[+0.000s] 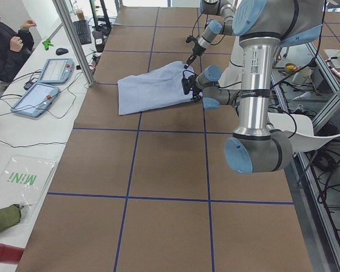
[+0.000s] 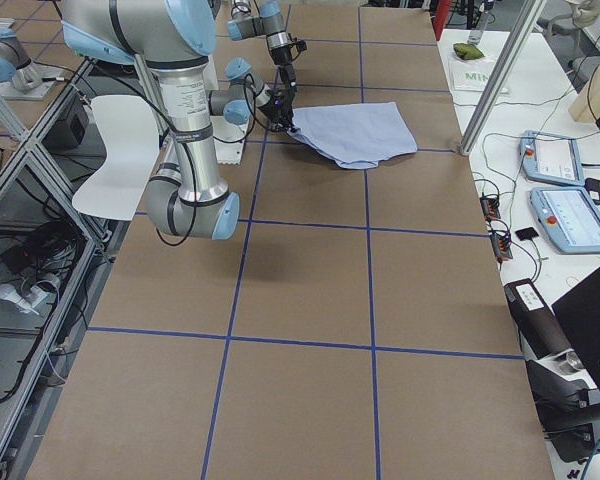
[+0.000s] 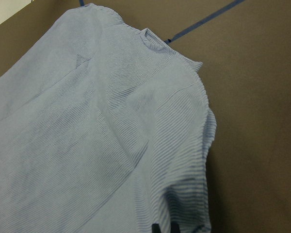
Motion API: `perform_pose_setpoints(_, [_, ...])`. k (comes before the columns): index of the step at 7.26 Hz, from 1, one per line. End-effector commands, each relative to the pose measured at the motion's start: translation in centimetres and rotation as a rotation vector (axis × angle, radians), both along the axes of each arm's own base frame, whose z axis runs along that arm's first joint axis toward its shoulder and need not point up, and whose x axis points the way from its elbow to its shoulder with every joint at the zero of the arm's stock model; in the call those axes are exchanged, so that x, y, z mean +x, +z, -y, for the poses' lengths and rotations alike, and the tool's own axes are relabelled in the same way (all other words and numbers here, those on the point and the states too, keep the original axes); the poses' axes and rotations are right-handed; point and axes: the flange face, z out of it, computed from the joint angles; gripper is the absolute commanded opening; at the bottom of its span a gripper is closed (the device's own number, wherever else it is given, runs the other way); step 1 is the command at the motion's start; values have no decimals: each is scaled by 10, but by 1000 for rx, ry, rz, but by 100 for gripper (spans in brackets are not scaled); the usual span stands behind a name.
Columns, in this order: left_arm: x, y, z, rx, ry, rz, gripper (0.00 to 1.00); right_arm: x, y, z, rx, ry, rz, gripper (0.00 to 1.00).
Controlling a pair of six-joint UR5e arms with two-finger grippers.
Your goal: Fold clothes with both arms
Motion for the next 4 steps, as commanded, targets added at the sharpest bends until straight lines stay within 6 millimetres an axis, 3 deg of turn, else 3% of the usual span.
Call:
perform_pose_setpoints(1, [37, 1, -4, -41, -6, -4, 100, 0, -2, 0, 1, 0, 5, 0])
perform_pose_setpoints(4, [46, 2, -23, -42, 30, 0, 100, 0, -3, 0, 1, 0, 7, 0])
